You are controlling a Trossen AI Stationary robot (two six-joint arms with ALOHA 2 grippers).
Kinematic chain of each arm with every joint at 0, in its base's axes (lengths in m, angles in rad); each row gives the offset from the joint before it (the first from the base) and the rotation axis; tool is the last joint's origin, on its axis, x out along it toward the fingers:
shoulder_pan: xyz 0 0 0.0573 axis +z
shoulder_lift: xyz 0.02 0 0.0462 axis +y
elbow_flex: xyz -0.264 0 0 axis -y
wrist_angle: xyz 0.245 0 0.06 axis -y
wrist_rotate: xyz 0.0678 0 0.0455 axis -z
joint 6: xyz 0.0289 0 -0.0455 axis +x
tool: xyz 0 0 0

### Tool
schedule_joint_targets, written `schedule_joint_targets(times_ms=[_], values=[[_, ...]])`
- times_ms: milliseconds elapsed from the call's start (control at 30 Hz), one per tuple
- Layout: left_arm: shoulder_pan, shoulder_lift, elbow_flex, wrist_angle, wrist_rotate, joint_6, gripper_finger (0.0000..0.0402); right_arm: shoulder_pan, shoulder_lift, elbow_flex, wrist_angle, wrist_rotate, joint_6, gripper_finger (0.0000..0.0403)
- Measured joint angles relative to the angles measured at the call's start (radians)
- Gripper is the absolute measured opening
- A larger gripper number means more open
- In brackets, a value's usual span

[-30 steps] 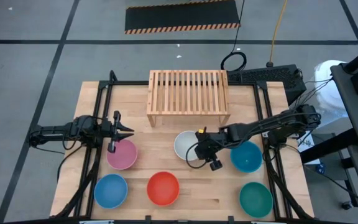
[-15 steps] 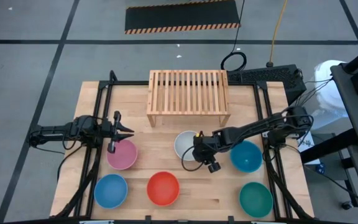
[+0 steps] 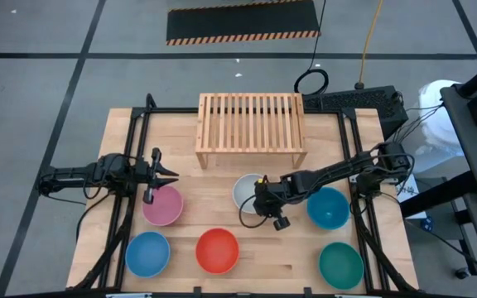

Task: Place and stack bowls onto a shelf
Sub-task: Put the white bowl on the shelf

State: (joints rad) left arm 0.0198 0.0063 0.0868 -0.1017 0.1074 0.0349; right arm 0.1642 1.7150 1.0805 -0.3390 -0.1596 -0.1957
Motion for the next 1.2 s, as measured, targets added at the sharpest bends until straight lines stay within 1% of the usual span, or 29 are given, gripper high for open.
schedule_joint_targets(times_ms=[67, 167, 300, 433, 667, 733, 933, 1033, 1200], values=[[0.000, 0.000, 0.000, 0.000, 0.000, 0.000, 0.0072, 0.000, 0.000, 0.001, 0.005, 0.002, 0.022, 0.0011], [0.000, 0.000, 0.000, 0.000, 0.000, 0.001, 0.0072, 0.000, -0.002, 0.002, 0.021, 0.002, 0.059, 0.0008], [0.000, 0.000, 0.000, 0.000, 0.000, 0.004, 0.0072, 0.001, -0.023, 0.001, 0.031, 0.006, 0.060, 0.0003], [0.000, 0.000, 0.000, 0.000, 0.000, 0.003, 0.0072, 0.002, -0.083, 0.001, 0.013, 0.028, 0.103, 0.0001], [0.000, 0.000, 0.000, 0.000, 0.000, 0.004, 0.0072, 0.022, -0.236, 0.001, 0.009, 0.041, 0.134, 0.0001], [0.000, 0.000, 0.000, 0.000, 0.000, 0.005, 0.0072, 0.035, -0.280, 0.004, -0.008, 0.091, 0.144, 0.0001], [0.000, 0.000, 0.000, 0.000, 0.000, 0.005, 0.0072, 0.053, -0.415, 0.024, -0.088, 0.298, 0.159, 0.0000], [0.000, 0.000, 0.000, 0.000, -0.001, 0.004, 0.0072, 0.051, -0.474, 0.024, -0.109, 0.363, 0.159, 0.0000], [0.000, 0.000, 0.000, 0.000, -0.001, 0.004, 0.0072, 0.033, -0.546, 0.024, -0.120, 0.424, 0.140, 0.0000]])
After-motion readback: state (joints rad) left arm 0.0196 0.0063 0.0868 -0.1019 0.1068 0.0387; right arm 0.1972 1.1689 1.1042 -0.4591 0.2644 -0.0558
